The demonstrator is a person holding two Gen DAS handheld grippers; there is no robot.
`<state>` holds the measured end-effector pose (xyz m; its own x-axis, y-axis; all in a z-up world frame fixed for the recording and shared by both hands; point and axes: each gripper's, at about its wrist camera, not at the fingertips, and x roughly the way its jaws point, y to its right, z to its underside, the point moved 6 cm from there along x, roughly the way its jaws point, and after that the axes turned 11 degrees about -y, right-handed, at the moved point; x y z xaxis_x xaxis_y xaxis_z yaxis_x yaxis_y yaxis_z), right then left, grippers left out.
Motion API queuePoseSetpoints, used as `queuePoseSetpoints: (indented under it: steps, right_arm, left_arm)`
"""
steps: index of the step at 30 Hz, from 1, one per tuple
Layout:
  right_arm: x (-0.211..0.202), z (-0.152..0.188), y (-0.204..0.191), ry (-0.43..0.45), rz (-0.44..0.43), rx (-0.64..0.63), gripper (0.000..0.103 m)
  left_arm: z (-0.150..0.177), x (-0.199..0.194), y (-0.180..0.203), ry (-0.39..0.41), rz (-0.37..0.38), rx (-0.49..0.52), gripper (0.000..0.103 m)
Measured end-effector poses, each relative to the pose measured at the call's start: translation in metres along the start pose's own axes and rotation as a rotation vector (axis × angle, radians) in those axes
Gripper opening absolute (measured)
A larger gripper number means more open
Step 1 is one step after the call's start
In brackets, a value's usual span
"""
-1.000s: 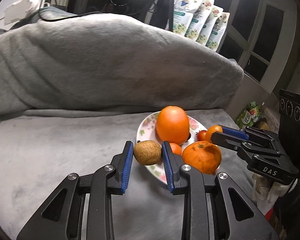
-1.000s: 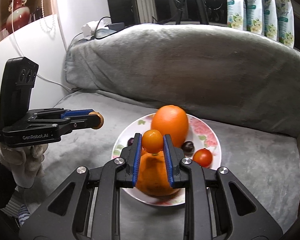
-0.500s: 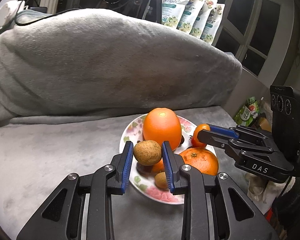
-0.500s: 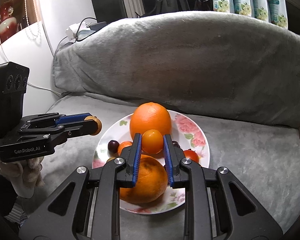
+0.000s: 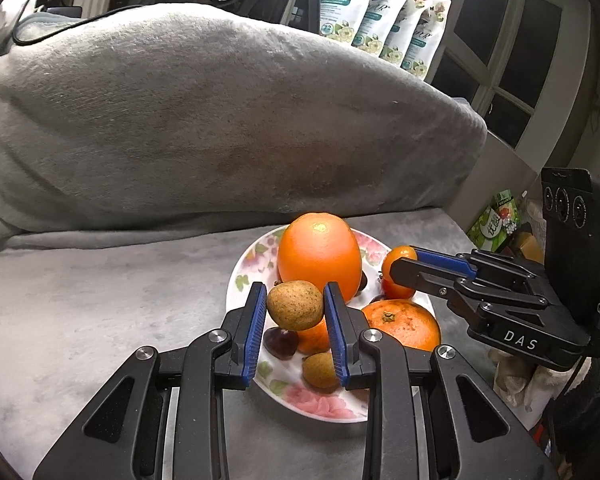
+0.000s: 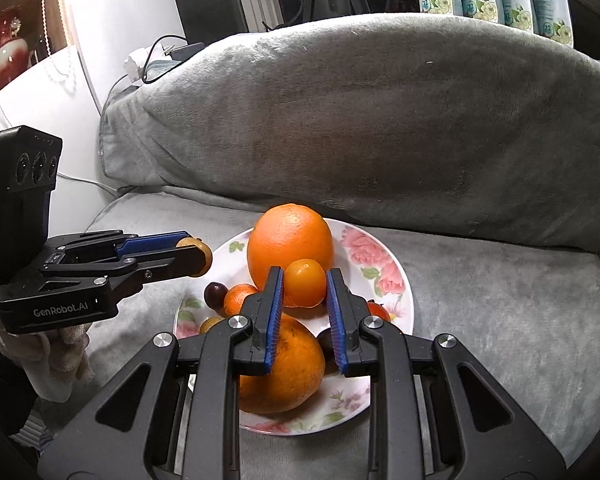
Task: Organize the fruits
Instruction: 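Lower the kumquat and brown fruit onto the plate and open both grippers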
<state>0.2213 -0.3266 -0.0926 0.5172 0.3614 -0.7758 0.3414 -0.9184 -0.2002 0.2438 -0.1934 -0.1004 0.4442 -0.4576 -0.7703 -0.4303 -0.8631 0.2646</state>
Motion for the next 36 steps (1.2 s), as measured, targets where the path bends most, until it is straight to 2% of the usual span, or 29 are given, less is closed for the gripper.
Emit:
queuePoseSetpoints:
  steps: [19,21,22,23,24,27,29,30,31,36]
  right_arm:
    - [0.0,0.001,0.0,0.001,0.023,0.003,0.024]
    - [0.0,0.001,0.0,0.001,0.029,0.001,0.033]
    - [-0.001,0.001,0.0,0.004,0.029,0.004,0.044]
    - [-0.003,0.0,0.001,0.014,0.029,0.011,0.05]
    - [-0.004,0.001,0.002,0.02,0.028,0.015,0.05]
    - [-0.006,0.0,0.003,0.023,0.035,0.014,0.05]
    - [-0.007,0.0,0.003,0.023,0.04,0.014,0.056]
    - [-0.007,0.0,0.004,0.025,0.042,0.017,0.059]
    - [-0.007,0.0,0.004,0.028,0.044,0.019,0.063]
    - [-0.01,0.0,0.007,0.037,0.058,0.03,0.069]
  left_arm:
    - [-0.001,0.0,0.002,0.002,0.004,0.01,0.028]
    - [-0.001,0.001,0.002,0.002,0.001,0.013,0.028]
    - [-0.001,0.0,0.002,0.002,0.0,0.013,0.028]
    - [-0.001,0.0,0.002,0.002,-0.001,0.012,0.028]
    - [-0.001,0.0,0.002,0.003,-0.001,0.012,0.029]
    - [-0.002,-0.002,0.002,0.009,-0.001,0.013,0.034]
    - [-0.002,-0.003,0.004,0.012,-0.007,0.02,0.041]
    - [-0.002,-0.004,0.004,0.015,-0.009,0.02,0.052]
    - [-0.002,-0.005,0.004,0.02,-0.01,0.017,0.059]
    - [-0.002,-0.007,0.006,0.026,-0.021,0.015,0.065]
